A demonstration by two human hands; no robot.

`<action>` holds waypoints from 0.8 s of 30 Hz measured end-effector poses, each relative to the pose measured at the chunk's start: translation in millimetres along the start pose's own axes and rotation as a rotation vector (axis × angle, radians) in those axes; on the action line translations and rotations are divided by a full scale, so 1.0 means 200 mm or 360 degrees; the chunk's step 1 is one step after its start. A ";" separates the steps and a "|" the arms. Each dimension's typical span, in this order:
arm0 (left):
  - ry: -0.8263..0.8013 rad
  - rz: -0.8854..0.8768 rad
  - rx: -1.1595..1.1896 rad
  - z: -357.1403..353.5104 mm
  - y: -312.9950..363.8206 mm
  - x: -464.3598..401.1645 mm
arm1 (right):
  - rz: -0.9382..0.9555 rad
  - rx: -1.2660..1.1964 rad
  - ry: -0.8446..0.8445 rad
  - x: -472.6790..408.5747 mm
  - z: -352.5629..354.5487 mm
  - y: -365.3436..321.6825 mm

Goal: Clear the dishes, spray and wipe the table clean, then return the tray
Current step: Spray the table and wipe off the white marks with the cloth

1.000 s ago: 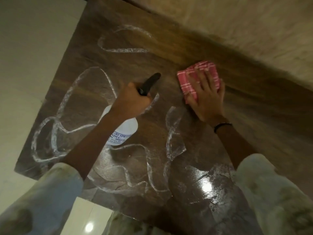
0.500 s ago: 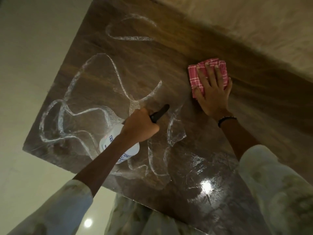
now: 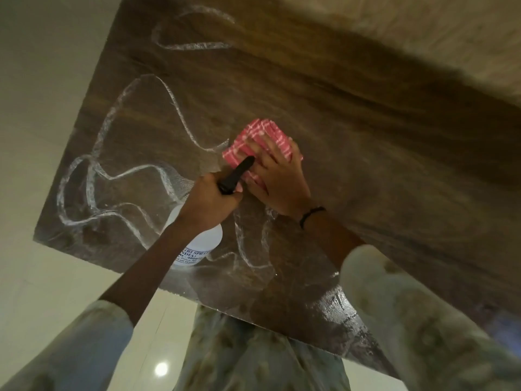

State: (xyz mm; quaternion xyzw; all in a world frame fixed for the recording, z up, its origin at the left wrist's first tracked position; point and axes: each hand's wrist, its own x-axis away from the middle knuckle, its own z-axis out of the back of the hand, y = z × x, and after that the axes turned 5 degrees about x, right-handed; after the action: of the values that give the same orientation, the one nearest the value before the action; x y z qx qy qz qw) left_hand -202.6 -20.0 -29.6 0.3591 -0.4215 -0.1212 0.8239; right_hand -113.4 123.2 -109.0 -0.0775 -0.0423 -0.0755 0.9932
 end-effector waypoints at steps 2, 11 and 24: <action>0.0016 -0.0008 0.0031 0.00 0.00 0.03 | 0.0172 0.0078 -0.0033 0.16 0.00 0.07; 0.0056 -0.0059 -0.0010 -0.02 -0.06 0.13 | -0.0640 0.0012 -0.0010 -0.03 0.03 0.13; 0.0005 -0.0086 0.0055 -0.05 -0.15 0.34 | -0.0095 0.0090 -0.0011 0.42 -0.02 0.08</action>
State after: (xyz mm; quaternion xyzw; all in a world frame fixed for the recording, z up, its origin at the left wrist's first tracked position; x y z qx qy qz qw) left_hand -150.0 -70.5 -13.6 0.3846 -0.4125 -0.1355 0.8146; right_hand -28.5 126.3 -107.1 -0.0482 -0.0500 -0.1034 0.9922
